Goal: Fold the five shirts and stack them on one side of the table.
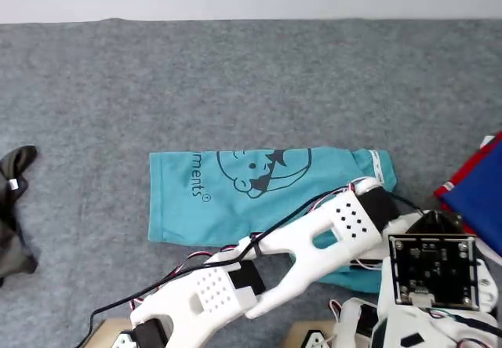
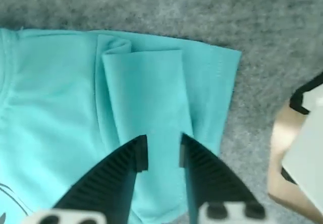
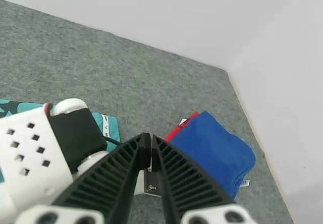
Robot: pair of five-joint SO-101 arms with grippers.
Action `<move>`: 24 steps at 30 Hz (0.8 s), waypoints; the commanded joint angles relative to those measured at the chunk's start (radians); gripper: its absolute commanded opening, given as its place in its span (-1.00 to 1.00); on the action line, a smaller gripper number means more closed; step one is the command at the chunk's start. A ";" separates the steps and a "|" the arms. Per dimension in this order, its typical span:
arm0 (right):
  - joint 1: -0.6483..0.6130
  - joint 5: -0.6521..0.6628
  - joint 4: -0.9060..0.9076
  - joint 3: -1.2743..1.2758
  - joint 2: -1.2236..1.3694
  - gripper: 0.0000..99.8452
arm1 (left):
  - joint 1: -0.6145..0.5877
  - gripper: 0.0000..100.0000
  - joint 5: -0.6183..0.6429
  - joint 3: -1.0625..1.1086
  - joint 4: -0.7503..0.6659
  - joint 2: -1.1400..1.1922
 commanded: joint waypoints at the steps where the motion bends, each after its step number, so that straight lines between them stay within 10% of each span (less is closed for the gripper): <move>1: 0.008 -0.006 0.033 0.002 0.001 -0.98 | -0.018 -0.73 0.000 -0.042 0.031 -0.018; 24: 0.008 -0.006 0.033 0.002 0.001 -0.98 | -0.026 -0.73 -0.003 -0.102 0.029 0.132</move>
